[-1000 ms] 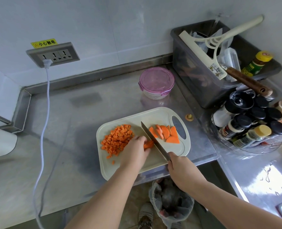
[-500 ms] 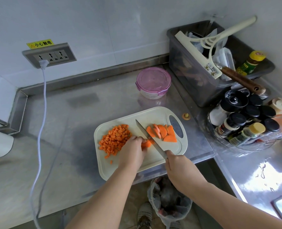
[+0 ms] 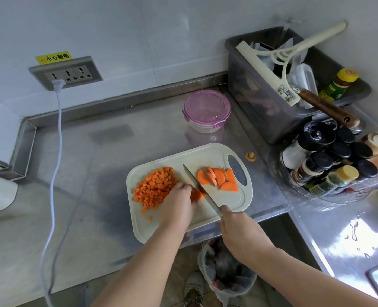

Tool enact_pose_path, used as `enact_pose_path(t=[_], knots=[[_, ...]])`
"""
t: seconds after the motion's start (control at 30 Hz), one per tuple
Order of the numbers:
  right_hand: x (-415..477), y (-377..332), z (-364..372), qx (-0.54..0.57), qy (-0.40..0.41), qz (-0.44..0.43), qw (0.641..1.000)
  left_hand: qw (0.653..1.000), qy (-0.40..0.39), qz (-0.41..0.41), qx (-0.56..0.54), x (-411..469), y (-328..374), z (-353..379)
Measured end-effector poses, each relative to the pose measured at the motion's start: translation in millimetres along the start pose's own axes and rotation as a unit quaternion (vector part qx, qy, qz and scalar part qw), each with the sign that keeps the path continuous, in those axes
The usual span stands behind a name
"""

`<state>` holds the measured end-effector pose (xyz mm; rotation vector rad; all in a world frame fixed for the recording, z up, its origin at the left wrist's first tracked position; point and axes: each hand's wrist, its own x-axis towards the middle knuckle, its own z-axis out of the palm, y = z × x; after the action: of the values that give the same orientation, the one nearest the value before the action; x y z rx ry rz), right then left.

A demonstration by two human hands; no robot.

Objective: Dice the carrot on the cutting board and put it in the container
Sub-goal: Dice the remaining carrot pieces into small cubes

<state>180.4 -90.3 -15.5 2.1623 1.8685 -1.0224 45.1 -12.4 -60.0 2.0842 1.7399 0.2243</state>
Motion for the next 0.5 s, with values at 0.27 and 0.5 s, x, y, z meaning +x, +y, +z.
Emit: enact_pose_path(t=[0.27,0.5], knots=[[8.6,-3.0,3.1,0.003,-0.035,0.009,0.999,1.000,-0.002,0.024,0.008,-2.2,-0.5,-0.9],[30.1,-6.8,3.0,0.036,-0.005,0.034,0.999,1.000,0.009,0.018,-0.005,-4.0,-1.2,-0.1]])
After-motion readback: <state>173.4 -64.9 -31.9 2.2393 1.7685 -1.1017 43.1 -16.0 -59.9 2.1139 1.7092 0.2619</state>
